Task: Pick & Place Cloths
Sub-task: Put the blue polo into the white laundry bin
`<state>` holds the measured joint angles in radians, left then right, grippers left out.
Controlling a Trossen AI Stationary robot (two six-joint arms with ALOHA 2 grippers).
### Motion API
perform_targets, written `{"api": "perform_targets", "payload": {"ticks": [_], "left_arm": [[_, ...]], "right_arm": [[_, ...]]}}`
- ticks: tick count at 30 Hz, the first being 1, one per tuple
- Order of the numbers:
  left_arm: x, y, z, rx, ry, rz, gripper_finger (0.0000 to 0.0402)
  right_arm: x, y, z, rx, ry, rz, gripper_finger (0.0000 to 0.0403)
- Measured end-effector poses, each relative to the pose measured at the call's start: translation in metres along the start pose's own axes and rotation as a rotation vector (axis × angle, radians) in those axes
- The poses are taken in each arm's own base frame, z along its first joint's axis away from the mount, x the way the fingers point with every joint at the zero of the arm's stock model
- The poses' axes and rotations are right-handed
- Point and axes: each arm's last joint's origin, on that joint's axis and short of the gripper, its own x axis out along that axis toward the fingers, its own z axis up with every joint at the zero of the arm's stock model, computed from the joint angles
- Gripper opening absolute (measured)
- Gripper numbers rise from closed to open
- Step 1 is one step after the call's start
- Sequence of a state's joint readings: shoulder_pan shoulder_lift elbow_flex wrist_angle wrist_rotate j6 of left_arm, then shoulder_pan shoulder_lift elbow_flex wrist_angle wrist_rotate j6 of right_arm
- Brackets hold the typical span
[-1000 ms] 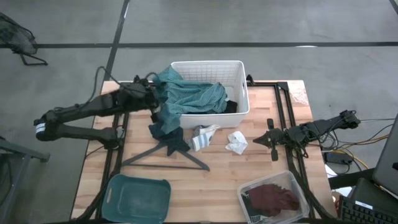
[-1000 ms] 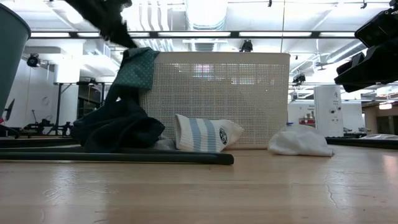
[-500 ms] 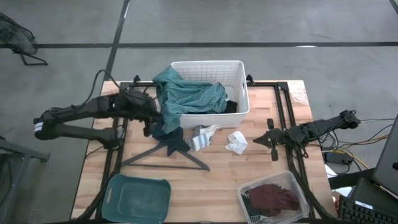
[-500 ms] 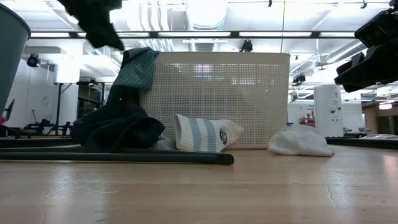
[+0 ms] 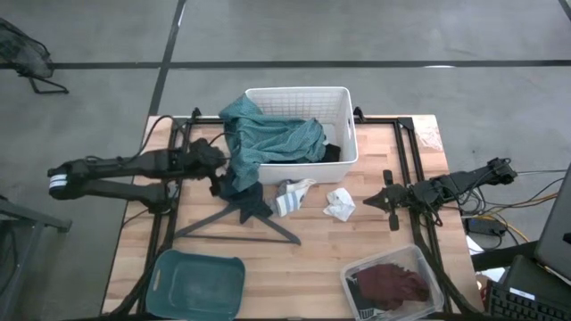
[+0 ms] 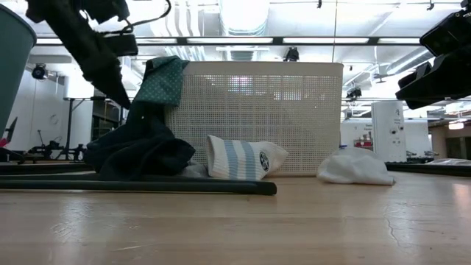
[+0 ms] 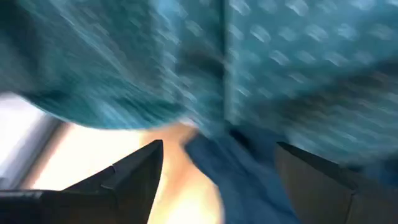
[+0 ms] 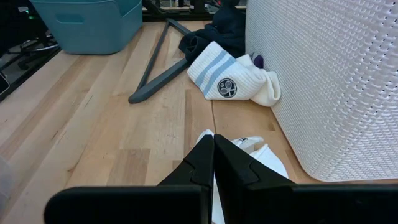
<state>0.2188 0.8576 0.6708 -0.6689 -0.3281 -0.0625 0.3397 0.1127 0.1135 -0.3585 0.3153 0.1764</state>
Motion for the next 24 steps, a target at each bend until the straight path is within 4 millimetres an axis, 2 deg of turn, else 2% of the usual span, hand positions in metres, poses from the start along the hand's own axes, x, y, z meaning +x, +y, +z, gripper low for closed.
{"api": "perform_targets", "payload": {"ticks": [2,5,10,15,19,24], "left_arm": [[0.004,0.000,0.000,0.028,-0.047,0.030,0.0313],[0.004,-0.003,0.005,0.031,-0.100,-0.040,0.0312],[0.004,-0.004,0.013,-0.039,-0.178,-0.062,0.0310],[0.009,-0.005,0.016,-0.004,-0.174,-0.037,0.0296],[0.016,-0.007,0.016,0.013,-0.146,-0.036,0.0227],[0.020,-0.009,0.017,0.043,-0.142,-0.034,0.0075]], "right_arm": [[0.000,0.000,0.000,0.000,0.000,0.000,0.0008],[0.000,0.000,0.000,0.000,0.000,0.000,0.0008],[0.000,0.000,0.000,0.000,0.000,0.000,0.0008],[0.000,0.000,0.000,0.000,0.000,0.000,0.0008],[0.000,0.000,0.000,0.000,0.000,0.000,0.0008],[0.000,0.000,0.000,0.000,0.000,0.000,0.0008]]}}
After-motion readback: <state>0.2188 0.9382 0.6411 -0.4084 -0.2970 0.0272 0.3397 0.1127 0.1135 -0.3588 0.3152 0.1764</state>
